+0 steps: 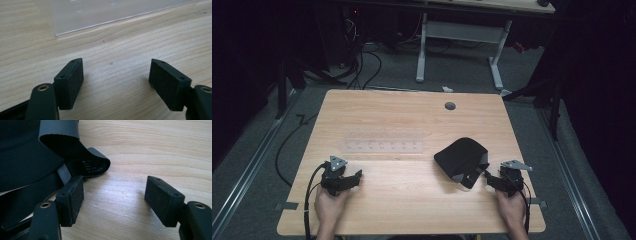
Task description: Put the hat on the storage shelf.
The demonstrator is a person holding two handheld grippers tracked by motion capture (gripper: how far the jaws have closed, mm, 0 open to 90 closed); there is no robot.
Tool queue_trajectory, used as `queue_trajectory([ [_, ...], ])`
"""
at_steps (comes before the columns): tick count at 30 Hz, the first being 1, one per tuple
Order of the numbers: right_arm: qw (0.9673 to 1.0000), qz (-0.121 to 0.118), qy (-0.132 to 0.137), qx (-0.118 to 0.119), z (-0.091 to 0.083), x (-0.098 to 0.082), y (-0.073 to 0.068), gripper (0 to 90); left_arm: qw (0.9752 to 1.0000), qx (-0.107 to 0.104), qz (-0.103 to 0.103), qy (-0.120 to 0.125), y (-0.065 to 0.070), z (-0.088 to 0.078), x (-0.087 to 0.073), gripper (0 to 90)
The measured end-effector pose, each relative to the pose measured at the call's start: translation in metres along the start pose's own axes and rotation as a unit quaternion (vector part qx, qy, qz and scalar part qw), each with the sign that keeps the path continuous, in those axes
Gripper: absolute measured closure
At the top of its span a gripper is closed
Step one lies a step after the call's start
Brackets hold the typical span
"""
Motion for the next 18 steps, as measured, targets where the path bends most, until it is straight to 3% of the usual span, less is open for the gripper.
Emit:
queue_trajectory([
  [18, 1.0000, 0.003, -0.001, -0.001, -0.0004, -0.0002, -0.0009, 32.1, 1.0000, 0.000, -0.002, 0.000, -0.0001, -0.0002, 0.0001, 28.3],
])
Point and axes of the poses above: each handheld gripper's, and its own axes: z roughly forward along the jaws, x roughly out of its top, y roughly to its right, the point moved 1 cm from there along z, roughly forward along the jaws, and after that the axes turned 1 degree about z, right-handed, at the moved point
